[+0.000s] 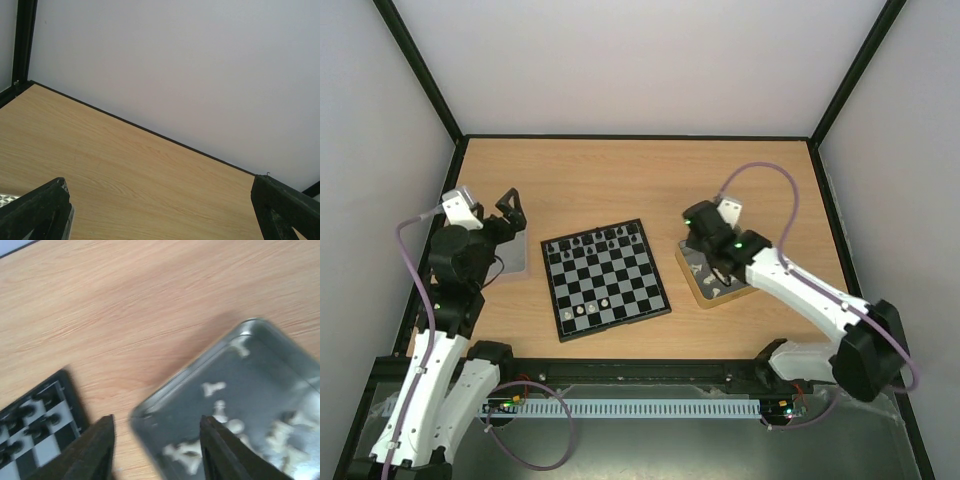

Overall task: Set up the chess pieces on the board
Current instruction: Pick up the chess piece from the storage box, then place the chess piece on the chessboard, then pick up the chess piece from the storage box, then place the chess piece on the chessboard.

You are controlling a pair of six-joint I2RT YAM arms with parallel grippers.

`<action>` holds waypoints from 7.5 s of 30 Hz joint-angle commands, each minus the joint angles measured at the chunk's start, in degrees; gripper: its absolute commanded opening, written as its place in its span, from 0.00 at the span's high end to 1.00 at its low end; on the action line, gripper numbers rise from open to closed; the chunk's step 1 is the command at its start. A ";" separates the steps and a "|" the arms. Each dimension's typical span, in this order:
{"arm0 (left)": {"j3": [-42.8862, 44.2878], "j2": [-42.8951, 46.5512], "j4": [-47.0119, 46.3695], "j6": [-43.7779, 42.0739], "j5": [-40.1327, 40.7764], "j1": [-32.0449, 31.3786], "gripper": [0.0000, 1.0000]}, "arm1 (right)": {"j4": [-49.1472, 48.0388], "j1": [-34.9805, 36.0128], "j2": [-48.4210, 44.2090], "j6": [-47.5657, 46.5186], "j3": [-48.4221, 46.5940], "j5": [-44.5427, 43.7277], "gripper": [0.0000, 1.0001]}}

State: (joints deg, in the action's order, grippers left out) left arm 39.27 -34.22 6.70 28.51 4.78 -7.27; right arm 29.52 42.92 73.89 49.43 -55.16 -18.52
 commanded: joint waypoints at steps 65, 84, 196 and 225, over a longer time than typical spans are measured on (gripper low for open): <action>8.05 -14.50 2.86 -3.66 -5.37 -5.11 0.00 | -10.37 14.14 14.90 -8.54 -0.10 23.76 0.98; 4.23 -12.43 3.13 1.14 6.86 -4.95 0.00 | -5.16 21.52 25.20 -8.56 -7.83 20.71 0.97; 4.84 -26.32 -12.45 28.77 -47.35 -12.23 0.03 | -53.21 -13.28 -8.50 -17.37 18.26 69.08 0.89; 5.52 -33.89 -24.35 34.10 -65.06 -20.83 0.73 | -50.01 -7.28 -2.79 -24.60 10.55 81.13 0.89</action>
State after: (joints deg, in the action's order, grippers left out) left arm 43.13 -67.44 -16.08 63.64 -57.60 -27.51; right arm -20.78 35.29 70.39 25.93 -42.87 61.21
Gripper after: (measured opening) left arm 0.290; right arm 0.113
